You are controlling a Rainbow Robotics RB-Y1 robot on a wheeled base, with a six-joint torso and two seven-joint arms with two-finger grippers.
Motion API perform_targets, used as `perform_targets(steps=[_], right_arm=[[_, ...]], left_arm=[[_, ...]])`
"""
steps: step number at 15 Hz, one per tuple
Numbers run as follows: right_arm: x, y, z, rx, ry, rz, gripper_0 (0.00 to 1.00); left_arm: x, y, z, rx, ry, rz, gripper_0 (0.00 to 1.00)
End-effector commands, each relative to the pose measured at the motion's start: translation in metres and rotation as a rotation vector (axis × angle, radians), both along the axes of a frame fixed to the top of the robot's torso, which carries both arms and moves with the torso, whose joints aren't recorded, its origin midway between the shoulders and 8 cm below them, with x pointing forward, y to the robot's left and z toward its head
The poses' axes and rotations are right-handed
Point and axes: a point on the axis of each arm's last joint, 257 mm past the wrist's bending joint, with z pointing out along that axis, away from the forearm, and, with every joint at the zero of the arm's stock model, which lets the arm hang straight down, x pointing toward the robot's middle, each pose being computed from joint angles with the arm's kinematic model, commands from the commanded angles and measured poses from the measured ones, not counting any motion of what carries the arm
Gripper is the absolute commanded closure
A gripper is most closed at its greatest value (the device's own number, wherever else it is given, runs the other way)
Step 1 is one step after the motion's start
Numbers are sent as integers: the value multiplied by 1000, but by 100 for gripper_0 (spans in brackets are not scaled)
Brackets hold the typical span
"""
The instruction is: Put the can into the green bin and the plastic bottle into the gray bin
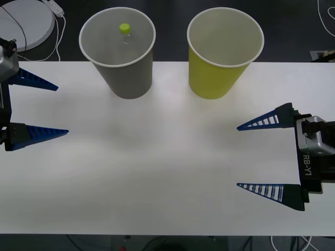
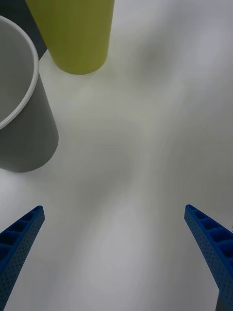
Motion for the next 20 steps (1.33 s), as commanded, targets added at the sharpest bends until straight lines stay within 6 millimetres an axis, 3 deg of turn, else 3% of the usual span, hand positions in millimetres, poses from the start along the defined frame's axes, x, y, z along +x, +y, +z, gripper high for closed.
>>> perform_targets(steps=[1,6,10,20], right_arm=[[0,0,0,0,0,0,0],[0,0,0,0,0,0,0],[0,0,0,0,0,0,0],[0,0,0,0,0,0,0]], left_arm=[[-20,0,-5,-2,-8,-34,0],[-43,1,-16,-25,-19,-129,0],[-60,13,-17,5,-23,-188,0],[-60,24,-21,-4,-50,-232,0]])
